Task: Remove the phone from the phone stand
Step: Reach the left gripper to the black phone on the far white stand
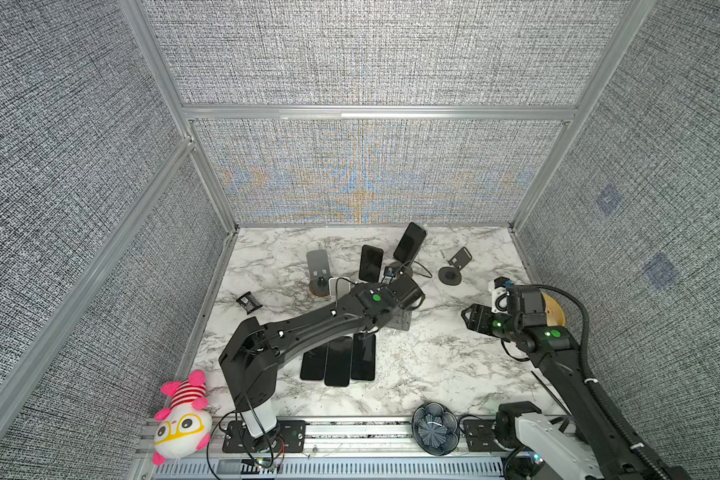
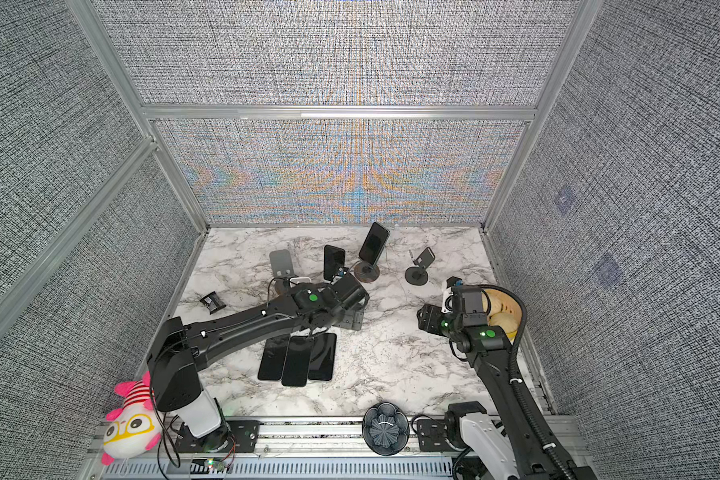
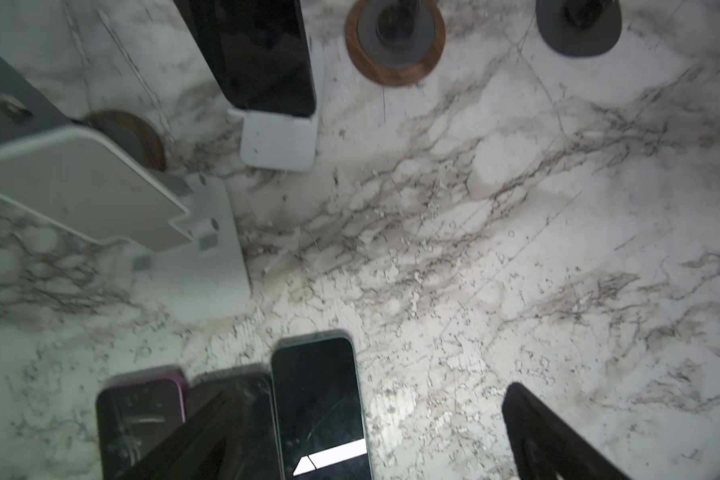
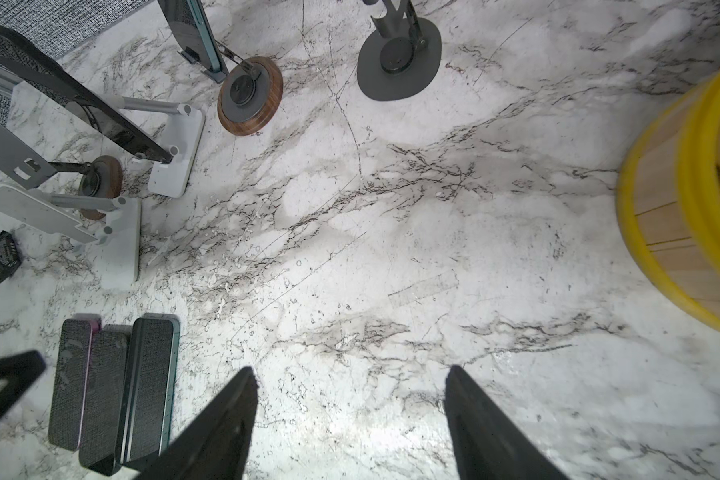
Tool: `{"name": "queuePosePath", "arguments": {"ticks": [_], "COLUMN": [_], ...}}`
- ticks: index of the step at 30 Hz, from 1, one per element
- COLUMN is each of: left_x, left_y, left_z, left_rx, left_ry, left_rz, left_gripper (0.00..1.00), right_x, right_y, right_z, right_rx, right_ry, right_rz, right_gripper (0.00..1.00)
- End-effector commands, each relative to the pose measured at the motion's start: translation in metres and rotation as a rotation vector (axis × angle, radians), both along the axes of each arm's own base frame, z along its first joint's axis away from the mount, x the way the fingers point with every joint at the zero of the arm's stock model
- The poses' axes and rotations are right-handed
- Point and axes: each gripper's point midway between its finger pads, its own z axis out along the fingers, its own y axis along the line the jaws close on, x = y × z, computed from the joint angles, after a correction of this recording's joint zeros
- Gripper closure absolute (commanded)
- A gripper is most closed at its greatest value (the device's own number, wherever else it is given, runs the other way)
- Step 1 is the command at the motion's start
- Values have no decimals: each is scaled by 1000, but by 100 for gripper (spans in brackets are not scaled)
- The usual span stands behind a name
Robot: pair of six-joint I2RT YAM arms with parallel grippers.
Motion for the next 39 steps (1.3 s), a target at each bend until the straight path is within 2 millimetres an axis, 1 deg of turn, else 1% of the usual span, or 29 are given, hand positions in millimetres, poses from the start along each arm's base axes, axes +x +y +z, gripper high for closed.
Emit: {"name": "queuePosePath", "arguments": {"ticks": [1, 6, 9, 13, 19, 22, 26, 32, 33, 39], "left_x": [33, 82, 104, 133, 163, 172, 179, 187, 189, 193], "left_y": [1, 4, 6, 9, 9, 7, 6, 7, 7, 11], "left_z": [22, 34, 37, 32, 17, 6, -9, -14, -28, -36], "left_rx": [43, 6, -3, -26, -41, -59, -48, -79, -66, -71], "left_ry": [-142, -239, -282, -289, -288, -276, -270, -292, -278, -286], "left_rz": [-103, -143, -150, -141, -126, -131, -127, -108, -101, -70], "left_gripper": [2, 2, 2, 2, 2, 2, 2, 2, 2, 2], "right_x": [1, 0, -2, -3, -1, 1, 2, 3, 3, 3], "right_y": [4, 4, 3, 2, 3, 2, 2, 3, 2, 2], "right_z": [0, -2, -2, -3, -1, 1, 0, -1, -2, -3], "right_rx": [17, 16, 12, 5, 10, 7, 2, 4, 3, 4], "right_ry": [-5, 4, 10, 13, 16, 13, 18, 25, 26, 28], "right_rz": [15, 19, 16, 13, 12, 11, 10, 13, 11, 9], "right_gripper": [28, 28, 28, 28, 28, 28, 28, 28, 28, 28]}}
